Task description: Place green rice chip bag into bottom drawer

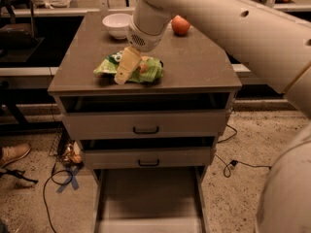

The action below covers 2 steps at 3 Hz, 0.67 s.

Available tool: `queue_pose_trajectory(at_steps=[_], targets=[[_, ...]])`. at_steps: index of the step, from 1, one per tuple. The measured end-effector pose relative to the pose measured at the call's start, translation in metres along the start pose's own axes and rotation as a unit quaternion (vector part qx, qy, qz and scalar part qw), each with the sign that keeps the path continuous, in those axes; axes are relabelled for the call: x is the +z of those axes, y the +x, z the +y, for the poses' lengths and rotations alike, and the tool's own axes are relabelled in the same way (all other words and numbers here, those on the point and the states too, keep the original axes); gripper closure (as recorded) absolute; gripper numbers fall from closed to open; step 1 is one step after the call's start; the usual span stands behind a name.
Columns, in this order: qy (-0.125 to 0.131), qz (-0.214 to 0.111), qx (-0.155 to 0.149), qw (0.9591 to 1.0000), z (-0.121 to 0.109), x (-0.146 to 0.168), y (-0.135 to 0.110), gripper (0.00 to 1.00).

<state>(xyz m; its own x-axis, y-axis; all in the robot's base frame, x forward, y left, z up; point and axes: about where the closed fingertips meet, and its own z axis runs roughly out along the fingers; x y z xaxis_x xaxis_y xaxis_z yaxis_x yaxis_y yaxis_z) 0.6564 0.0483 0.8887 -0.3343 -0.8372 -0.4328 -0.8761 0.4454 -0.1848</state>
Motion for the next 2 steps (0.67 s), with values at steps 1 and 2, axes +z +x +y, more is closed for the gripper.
queue_pose_trajectory(at_steps=[1, 2], targets=[[-0.014, -0.006, 0.013, 0.9998, 0.000, 0.023, -0.012, 0.00], [-0.023, -0.004, 0.022, 0.9995, 0.001, 0.040, -0.016, 0.00]])
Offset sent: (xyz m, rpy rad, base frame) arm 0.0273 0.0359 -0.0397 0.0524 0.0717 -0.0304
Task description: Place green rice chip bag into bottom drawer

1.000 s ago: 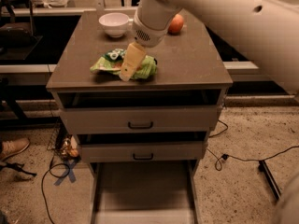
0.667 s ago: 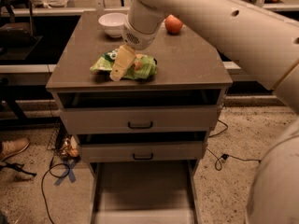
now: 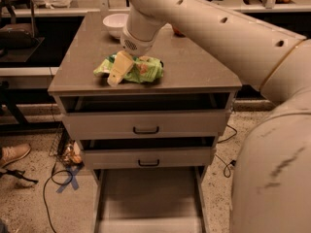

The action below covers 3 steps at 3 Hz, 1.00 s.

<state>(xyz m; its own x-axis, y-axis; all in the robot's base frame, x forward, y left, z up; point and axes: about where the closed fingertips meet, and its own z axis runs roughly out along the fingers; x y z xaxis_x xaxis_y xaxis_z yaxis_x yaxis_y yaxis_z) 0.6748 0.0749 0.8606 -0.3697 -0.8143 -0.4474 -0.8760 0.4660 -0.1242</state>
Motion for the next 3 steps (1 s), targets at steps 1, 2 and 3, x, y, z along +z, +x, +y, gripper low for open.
queue_pose_trajectory(at_steps=[1, 2, 3], targets=[[-0.004, 0.007, 0.007, 0.9999, 0.000, 0.012, 0.002, 0.19], [-0.003, 0.003, 0.016, 0.9999, -0.007, 0.010, 0.006, 0.41], [-0.006, -0.010, 0.024, 0.9997, -0.012, 0.004, 0.010, 0.64]])
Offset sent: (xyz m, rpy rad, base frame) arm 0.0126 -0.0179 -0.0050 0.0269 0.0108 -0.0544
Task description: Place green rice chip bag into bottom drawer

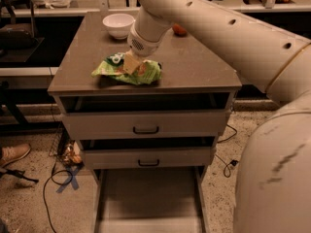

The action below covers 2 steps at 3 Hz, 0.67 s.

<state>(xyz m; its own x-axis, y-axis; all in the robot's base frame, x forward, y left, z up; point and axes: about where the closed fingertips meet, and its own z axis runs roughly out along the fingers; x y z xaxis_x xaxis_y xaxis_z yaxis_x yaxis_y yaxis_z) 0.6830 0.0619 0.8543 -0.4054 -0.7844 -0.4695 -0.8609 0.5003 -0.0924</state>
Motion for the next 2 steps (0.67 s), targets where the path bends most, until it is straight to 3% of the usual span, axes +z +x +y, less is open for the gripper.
queue_pose_trajectory(at_steps=[1, 2], targets=[[-0.006, -0.035, 0.012, 0.9993, -0.007, -0.022, 0.009, 0.88], [0.009, -0.064, 0.063, 0.9959, -0.022, -0.056, 0.046, 1.00]])
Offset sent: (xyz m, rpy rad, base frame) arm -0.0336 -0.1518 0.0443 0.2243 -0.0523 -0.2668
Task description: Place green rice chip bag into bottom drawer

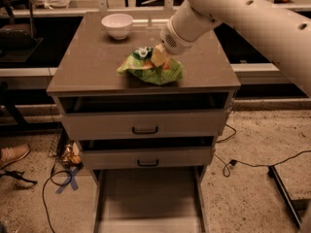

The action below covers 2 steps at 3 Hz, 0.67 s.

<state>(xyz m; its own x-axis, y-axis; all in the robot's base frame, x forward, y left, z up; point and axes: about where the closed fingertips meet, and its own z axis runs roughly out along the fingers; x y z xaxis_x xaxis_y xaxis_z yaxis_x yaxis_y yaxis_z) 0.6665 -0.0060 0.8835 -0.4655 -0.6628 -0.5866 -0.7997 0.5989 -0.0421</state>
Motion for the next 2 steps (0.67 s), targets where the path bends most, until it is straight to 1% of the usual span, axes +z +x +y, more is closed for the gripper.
queue_pose_trajectory(at_steps=[1, 2], targets=[[0.029, 0.011, 0.055, 0.9980, -0.019, -0.032, 0.052, 1.00], [0.048, 0.080, 0.090, 0.9916, -0.018, -0.033, 0.108, 1.00]])
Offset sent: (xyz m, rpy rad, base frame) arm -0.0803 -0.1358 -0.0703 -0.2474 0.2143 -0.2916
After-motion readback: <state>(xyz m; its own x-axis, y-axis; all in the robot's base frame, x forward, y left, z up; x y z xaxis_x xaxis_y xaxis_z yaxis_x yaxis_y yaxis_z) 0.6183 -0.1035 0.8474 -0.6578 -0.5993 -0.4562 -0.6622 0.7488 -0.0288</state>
